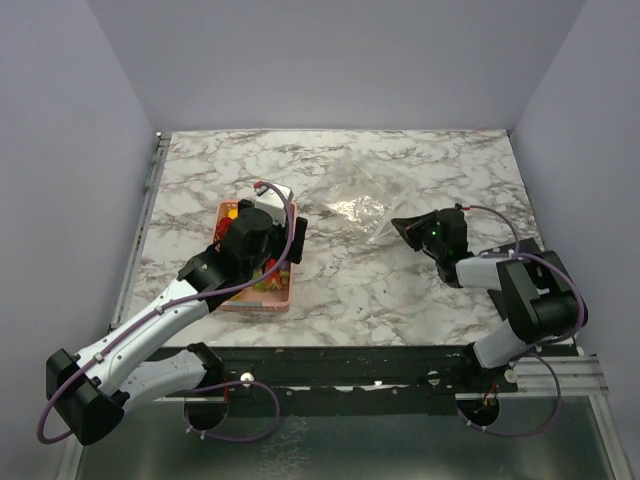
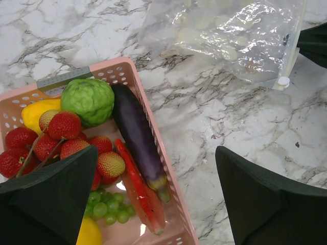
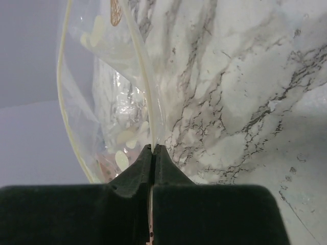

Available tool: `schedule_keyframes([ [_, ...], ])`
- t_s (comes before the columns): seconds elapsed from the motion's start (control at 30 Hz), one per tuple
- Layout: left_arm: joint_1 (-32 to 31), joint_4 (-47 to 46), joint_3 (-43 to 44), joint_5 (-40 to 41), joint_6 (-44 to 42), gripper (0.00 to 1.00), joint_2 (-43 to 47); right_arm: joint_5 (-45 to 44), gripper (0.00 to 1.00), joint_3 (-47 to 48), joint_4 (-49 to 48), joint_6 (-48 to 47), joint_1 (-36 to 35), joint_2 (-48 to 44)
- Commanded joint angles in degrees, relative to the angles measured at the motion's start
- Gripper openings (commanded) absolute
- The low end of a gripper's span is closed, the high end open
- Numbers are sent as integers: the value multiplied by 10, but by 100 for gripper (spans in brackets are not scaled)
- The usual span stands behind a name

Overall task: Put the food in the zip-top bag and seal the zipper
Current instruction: Pick up the zipper food storage bag at the center of the board, then open the zipper of the food storage bag.

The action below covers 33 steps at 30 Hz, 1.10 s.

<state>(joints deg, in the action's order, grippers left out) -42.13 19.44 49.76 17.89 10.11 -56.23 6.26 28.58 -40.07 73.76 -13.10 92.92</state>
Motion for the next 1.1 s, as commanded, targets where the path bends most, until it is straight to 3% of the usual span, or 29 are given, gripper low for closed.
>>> schedule_keyframes([
  [0.0, -1, -8, -6, -30, 5, 99, 19, -37, 1, 20, 123, -83, 0, -70],
  [0.23, -1, -36, -17, -77, 13, 99, 42, -60, 1, 47, 241, -162, -16, -161],
  [0.57, -1, -32, 6, -170, 15, 99, 25, -166, 1, 100, 396, -243, -81, -259],
  [0.73, -3, -33, 29, -199, 33, 99, 14, -251, 1, 137, 473, -276, -143, -285],
  [1.07, -20, -31, 91, -183, 90, 95, -6, -405, 0, 239, 566, -313, -280, -282],
])
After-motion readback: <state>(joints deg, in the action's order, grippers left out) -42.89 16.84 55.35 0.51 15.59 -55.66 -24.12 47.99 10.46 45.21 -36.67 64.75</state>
